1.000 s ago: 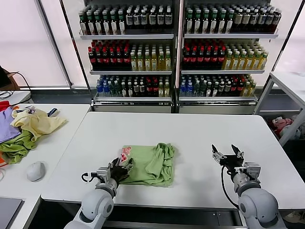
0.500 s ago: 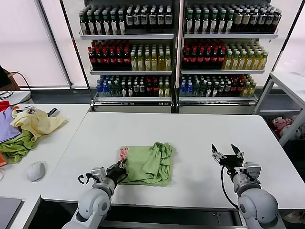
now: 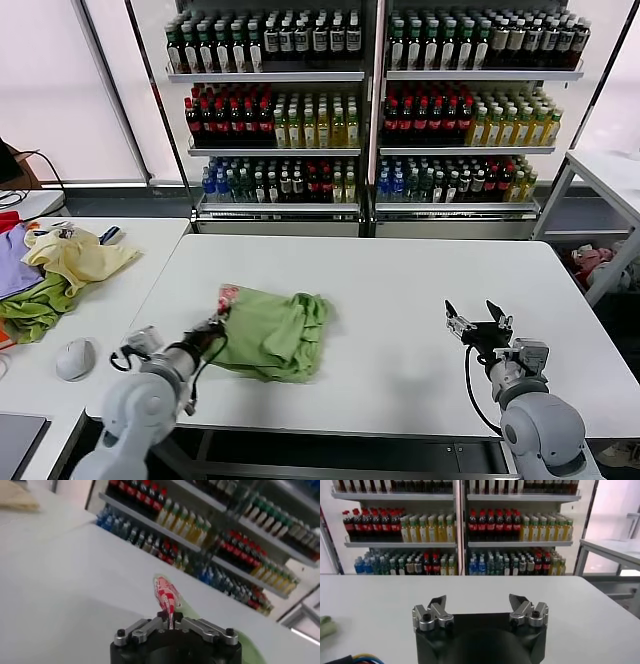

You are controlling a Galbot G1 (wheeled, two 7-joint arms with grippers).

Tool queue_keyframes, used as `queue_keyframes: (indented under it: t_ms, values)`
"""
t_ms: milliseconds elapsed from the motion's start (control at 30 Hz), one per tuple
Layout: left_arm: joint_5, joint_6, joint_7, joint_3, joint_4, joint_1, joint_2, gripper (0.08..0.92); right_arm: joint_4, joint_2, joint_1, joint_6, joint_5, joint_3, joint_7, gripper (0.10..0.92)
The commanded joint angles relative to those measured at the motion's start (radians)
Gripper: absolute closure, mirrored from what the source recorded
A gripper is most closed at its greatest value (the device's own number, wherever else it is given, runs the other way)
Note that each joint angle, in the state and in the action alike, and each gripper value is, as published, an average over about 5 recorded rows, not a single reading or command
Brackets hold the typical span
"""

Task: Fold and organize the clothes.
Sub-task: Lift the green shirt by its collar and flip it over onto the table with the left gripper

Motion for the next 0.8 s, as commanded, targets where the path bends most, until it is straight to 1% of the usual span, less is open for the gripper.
queue_keyframes:
  t_ms: [33, 100, 167, 233, 300, 367, 467, 533, 600, 733, 800]
  values:
    - [-0.314, 0.015, -0.015, -0.313, -0.058, -0.022, 0.287, 0.888, -0.005, 0.003, 0.006, 0.004, 0.007, -0.004, -0.002, 0.203]
    - [-0.323, 0.015, -0.025, -0.323, -0.076, -0.035, 0.333, 0.888, -0.006, 0.008, 0.008, 0.006, 0.007, -0.009, -0.003, 0.203]
    - [-0.32, 0.015, -0.034, -0.312, -0.105, -0.043, 0.359, 0.888, -0.005, 0.013, 0.01, 0.007, 0.007, -0.013, -0.004, 0.203]
    - [-0.285, 0.014, -0.04, -0.267, -0.145, -0.041, 0.363, 0.888, -0.004, 0.019, 0.012, 0.009, 0.007, -0.016, -0.005, 0.203]
    - [-0.211, 0.014, -0.038, -0.19, -0.174, -0.027, 0.339, 0.888, -0.003, 0.024, 0.011, 0.011, 0.006, -0.017, -0.006, 0.203]
    - [-0.119, 0.013, -0.032, -0.097, -0.186, -0.012, 0.3, 0.888, 0.0, 0.029, 0.007, 0.012, 0.005, -0.017, -0.006, 0.203]
    - [0.085, 0.009, -0.015, 0.069, -0.165, -0.012, 0.221, 0.888, 0.005, 0.035, -0.002, 0.015, 0.003, -0.014, -0.007, 0.203]
    - [0.235, 0.005, -0.005, 0.187, -0.127, -0.023, 0.156, 0.888, 0.007, 0.039, -0.007, 0.017, 0.001, -0.012, -0.008, 0.203]
    - [0.332, 0.005, -0.009, 0.283, -0.094, -0.039, 0.086, 0.888, 0.01, 0.045, -0.011, 0.018, -0.001, -0.009, -0.008, 0.203]
    - [0.436, 0.011, -0.025, 0.407, -0.063, -0.092, -0.051, 0.888, 0.014, 0.053, -0.014, 0.018, -0.007, -0.004, -0.007, 0.203]
    - [0.463, 0.011, -0.03, 0.447, -0.043, -0.125, -0.096, 0.888, 0.015, 0.057, -0.014, 0.018, -0.011, -0.004, -0.007, 0.203]
